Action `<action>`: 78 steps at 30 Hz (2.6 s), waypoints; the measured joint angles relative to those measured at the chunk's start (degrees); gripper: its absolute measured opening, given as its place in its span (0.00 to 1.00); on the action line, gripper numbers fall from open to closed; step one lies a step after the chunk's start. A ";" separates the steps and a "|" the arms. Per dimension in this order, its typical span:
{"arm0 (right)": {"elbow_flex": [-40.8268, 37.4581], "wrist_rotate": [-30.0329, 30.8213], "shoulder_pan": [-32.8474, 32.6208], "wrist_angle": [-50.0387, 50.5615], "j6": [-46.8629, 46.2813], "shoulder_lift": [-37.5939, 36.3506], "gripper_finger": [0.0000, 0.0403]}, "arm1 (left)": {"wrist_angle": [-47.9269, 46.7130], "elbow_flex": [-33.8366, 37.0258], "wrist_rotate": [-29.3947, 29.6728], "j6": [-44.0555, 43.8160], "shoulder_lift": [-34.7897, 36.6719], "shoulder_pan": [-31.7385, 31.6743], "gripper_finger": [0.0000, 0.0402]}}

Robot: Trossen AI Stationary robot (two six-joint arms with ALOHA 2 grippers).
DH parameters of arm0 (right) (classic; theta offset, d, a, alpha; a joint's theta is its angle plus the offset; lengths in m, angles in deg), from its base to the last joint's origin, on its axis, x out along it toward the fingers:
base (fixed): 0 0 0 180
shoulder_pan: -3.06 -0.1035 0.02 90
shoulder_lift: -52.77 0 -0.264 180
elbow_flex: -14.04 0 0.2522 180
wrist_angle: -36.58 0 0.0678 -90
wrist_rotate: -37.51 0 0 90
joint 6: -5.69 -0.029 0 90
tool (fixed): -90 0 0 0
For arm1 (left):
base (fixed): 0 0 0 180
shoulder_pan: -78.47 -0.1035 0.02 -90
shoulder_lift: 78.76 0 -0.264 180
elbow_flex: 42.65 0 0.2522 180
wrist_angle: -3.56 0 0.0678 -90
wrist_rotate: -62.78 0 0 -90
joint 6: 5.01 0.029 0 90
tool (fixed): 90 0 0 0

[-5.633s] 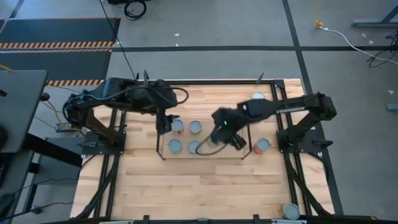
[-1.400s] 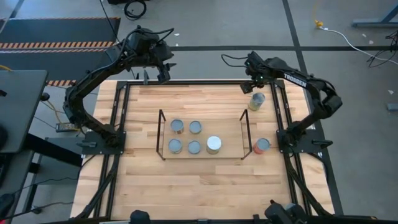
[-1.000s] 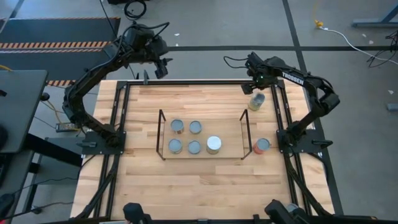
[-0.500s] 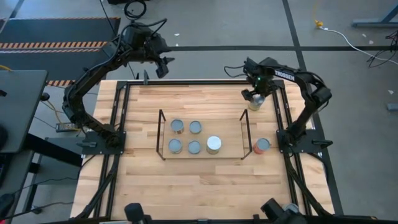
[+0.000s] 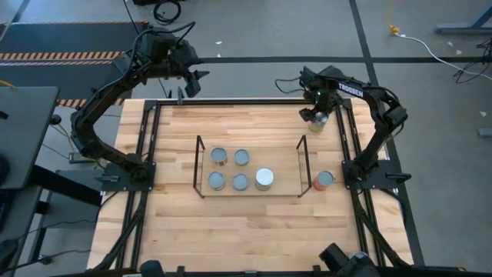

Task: Pick and place cans onto a shelf
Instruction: Put the canned carrots on the shelf

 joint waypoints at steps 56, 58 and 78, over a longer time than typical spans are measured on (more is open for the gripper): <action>43.17 -4.45 -43.75 14.61 -41.59 25.49 0.85 | -4.74 0.04 -1.77 2.31 9.59 8.38 0.47; 43.08 -4.74 -43.17 14.90 -41.77 25.56 0.88 | -4.90 0.04 -1.81 2.75 9.70 8.37 0.47; 43.94 -7.02 -42.45 11.23 -43.25 25.45 0.93 | -7.74 0.04 -3.84 0.93 10.02 8.37 0.47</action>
